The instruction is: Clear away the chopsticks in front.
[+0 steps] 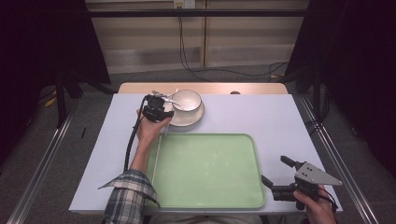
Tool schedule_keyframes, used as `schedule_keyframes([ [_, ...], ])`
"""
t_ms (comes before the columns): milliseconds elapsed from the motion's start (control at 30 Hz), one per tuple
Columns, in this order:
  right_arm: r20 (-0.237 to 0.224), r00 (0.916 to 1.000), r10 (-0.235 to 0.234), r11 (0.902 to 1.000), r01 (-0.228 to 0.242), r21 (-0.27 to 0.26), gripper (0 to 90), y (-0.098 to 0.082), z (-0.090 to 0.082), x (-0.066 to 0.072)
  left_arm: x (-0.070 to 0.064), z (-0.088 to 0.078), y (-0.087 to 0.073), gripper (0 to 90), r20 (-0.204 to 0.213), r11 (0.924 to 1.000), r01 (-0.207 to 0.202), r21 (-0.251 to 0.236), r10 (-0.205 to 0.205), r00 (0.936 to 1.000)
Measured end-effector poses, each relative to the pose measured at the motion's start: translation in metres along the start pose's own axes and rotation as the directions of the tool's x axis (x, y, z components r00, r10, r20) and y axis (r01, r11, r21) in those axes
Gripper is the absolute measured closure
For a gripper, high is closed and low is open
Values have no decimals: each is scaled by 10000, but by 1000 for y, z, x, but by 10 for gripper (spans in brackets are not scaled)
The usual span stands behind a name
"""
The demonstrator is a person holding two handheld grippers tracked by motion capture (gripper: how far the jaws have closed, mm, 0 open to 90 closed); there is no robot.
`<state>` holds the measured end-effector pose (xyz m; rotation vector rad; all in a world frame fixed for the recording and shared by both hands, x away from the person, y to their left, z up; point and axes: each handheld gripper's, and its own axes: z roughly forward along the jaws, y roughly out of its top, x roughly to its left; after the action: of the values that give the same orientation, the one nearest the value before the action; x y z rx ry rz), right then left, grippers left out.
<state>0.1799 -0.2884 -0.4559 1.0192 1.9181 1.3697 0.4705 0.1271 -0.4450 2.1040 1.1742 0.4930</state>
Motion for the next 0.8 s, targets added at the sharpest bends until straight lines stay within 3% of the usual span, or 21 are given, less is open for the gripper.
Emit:
schedule_keyframes([
  [133,-8,10000,-1,10000,1,-10,22,0,0,0,1,7,0,593,-103,9994,-113,326,117,9999],
  [167,-8,10000,-1,10000,1,-10,22,0,0,0,0,10,-1,593,-128,9998,58,175,-55,9999],
  [367,-44,10000,1,10000,-1,27,22,0,0,0,5,16,-1,637,-226,9986,402,341,-394,9990],
  [433,-44,10000,8,10000,-8,26,22,0,0,0,7,18,-1,643,-258,9984,224,514,-211,9994],
  [800,-64,10000,30,10000,-30,14,22,0,0,0,12,26,7,708,-426,9968,504,623,-478,9979],
])
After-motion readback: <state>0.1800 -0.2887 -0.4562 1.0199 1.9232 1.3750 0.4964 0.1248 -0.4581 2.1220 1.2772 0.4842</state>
